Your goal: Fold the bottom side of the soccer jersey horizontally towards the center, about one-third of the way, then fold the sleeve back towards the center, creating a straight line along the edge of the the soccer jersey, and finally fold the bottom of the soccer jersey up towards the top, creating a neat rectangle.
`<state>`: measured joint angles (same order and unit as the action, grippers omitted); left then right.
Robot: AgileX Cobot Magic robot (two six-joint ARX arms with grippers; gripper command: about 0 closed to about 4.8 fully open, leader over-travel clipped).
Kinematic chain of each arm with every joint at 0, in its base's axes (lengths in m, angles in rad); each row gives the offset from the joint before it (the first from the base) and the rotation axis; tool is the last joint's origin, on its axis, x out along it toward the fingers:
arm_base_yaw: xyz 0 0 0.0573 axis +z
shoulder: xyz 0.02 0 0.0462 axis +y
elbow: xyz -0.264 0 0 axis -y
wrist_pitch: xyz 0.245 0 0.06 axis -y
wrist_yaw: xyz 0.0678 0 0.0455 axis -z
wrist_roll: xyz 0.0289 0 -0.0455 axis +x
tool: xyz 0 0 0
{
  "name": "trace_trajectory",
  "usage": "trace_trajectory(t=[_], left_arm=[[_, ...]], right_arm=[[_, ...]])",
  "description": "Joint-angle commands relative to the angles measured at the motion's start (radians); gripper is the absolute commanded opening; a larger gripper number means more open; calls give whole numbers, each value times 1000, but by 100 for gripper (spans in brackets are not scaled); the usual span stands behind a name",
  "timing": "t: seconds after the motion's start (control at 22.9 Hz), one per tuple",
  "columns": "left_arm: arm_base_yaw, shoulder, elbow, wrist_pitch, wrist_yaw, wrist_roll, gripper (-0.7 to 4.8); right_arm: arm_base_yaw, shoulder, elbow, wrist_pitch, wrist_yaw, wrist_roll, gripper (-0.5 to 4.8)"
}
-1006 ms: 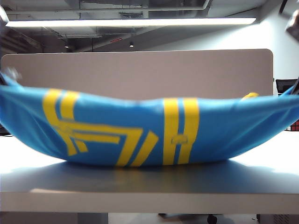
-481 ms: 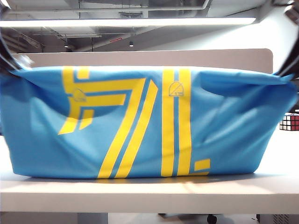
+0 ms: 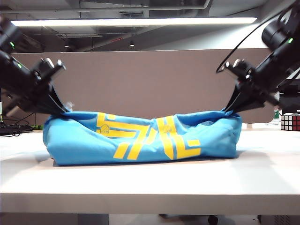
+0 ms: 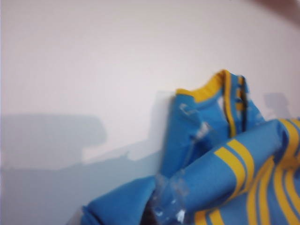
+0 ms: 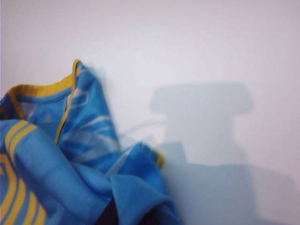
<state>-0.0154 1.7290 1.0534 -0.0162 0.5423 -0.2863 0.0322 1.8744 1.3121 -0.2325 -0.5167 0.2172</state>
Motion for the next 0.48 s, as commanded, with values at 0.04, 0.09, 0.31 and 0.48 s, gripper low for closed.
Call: trace_trajectory(t=[0.04,0.09,0.31,0.48], left_arm=[[5,95,60,111,-98,2,-6],[6,106,60,143,-110,-2,-5],[37,103,60,212,-124,-37,254],[56,84,60,184,55,-114,290]], right_arm=[[0,93,63,192,-1,0,31],[0,104,63,249,-1,0,86],[-2,99,63,445,-16,2,370],[-2,80,63,348,-141,76,355]])
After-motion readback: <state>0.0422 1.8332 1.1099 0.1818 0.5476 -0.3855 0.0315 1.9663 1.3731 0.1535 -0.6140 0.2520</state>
